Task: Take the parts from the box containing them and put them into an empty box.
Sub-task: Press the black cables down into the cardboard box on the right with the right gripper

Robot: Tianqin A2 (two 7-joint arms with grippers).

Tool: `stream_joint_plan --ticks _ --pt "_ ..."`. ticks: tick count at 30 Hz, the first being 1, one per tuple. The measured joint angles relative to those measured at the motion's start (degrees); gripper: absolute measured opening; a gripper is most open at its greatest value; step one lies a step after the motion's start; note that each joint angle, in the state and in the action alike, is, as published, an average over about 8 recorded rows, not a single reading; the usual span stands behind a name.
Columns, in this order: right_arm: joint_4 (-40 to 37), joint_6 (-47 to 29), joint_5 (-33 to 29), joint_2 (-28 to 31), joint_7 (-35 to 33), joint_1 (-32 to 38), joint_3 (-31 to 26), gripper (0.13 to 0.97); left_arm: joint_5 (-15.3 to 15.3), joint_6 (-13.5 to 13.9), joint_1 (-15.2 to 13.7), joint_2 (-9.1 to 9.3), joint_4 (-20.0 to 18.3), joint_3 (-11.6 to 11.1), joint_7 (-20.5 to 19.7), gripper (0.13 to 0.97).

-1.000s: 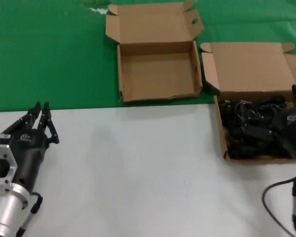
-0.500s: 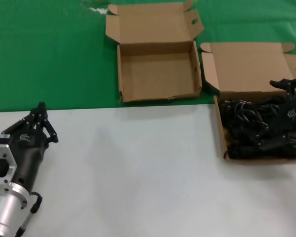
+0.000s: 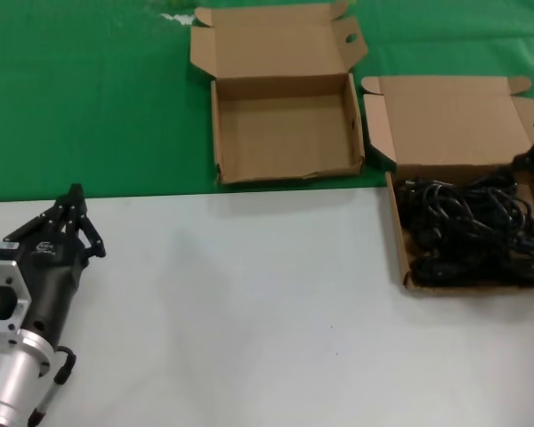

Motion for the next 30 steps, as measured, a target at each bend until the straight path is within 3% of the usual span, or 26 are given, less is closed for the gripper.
stream_joint_plan --ticks 7,20,30 --pt "-5.7 -2.4 -4.3 -2.5 -3.4 4.3 -3.0 0.966 0.0 0.0 0.0 0.00 0.0 0.0 0.0 0.139" --pt "-13.1 1.0 -6.0 -8.0 -9.0 5.5 -3.7 0.964 0.0 0.0 0.0 0.00 0.0 0.0 0.0 0.139" --pt "-16.6 2.8 -6.2 -10.0 -12.0 6.1 -3.6 0.898 0.0 0.0 0.0 0.00 0.0 0.0 0.0 0.139"
